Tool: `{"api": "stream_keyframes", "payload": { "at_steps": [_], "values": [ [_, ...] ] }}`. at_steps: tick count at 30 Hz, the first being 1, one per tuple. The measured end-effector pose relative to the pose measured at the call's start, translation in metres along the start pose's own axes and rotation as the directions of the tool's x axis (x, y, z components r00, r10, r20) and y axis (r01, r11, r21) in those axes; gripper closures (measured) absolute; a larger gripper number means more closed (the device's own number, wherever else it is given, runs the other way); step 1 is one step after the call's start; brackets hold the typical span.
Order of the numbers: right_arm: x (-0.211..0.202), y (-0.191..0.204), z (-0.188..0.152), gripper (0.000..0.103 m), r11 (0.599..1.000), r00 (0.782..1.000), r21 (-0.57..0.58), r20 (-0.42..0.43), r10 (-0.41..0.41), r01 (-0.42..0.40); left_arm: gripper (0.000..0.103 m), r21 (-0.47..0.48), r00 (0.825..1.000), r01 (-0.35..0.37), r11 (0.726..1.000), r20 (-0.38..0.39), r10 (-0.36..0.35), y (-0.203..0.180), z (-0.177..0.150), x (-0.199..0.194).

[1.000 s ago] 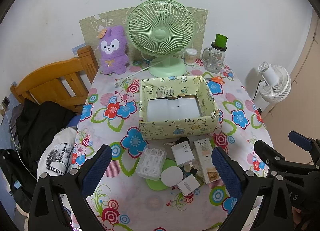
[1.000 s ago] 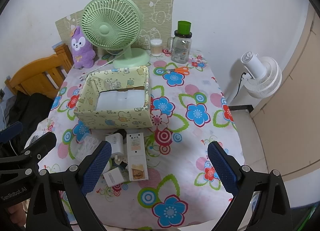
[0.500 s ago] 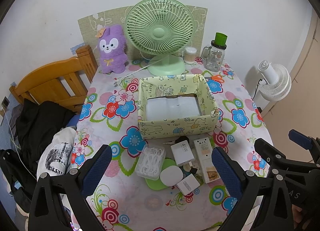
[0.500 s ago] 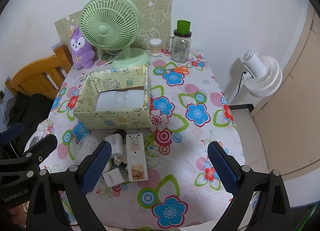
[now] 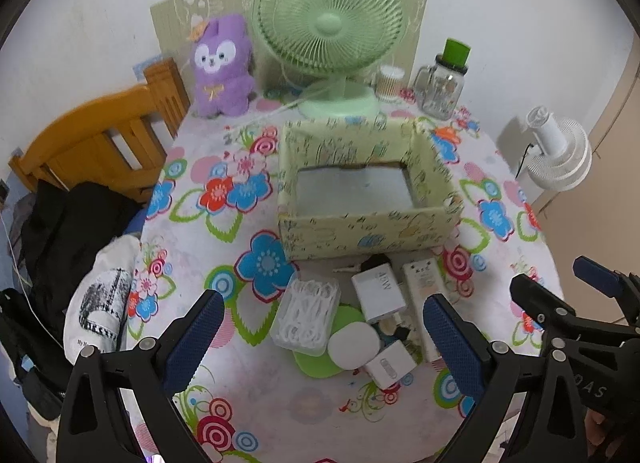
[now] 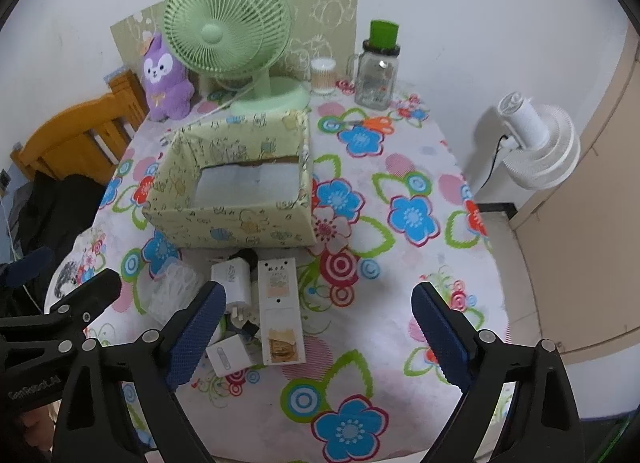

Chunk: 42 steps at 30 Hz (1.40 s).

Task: Organize rigid objects
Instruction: 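Grasp the clear floss-pick case with the left gripper while the right gripper grasps the white labeled device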

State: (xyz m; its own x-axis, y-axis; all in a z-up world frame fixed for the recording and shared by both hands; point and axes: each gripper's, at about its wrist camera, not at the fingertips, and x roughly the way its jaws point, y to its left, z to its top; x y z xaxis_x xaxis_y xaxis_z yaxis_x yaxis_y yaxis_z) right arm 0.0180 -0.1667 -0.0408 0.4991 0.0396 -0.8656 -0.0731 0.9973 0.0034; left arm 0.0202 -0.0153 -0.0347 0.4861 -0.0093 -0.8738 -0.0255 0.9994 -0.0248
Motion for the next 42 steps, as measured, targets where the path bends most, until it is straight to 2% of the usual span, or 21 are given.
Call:
{"api": "stream_keyframes", "payload": {
  "at_steps": [19,23,35,42],
  "values": [
    [0.070,0.023,-0.006,0.011,0.999,0.995,-0.046,-0.099,0.002,-0.007,0.005,0.015,0.990,0.000,1.000,-0.140,0.002,0.021,-0.011,0.080],
    [0.088,0.025,-0.007,0.014,0.999,0.991,-0.044,-0.132,-0.004,-0.002,0.005,0.017,0.987,0.002,1.000,-0.163,0.001,0.023,-0.011,0.094],
    [0.126,0.027,-0.016,0.015,0.998,0.975,-0.064,-0.218,-0.037,0.024,0.009,0.016,0.975,0.005,1.000,-0.224,-0.001,0.028,-0.016,0.132],
    [0.143,0.027,-0.021,0.025,0.997,0.963,-0.069,-0.266,-0.034,0.016,0.015,0.025,0.968,0.004,1.000,-0.253,0.002,0.028,-0.020,0.146]
  ]
}}
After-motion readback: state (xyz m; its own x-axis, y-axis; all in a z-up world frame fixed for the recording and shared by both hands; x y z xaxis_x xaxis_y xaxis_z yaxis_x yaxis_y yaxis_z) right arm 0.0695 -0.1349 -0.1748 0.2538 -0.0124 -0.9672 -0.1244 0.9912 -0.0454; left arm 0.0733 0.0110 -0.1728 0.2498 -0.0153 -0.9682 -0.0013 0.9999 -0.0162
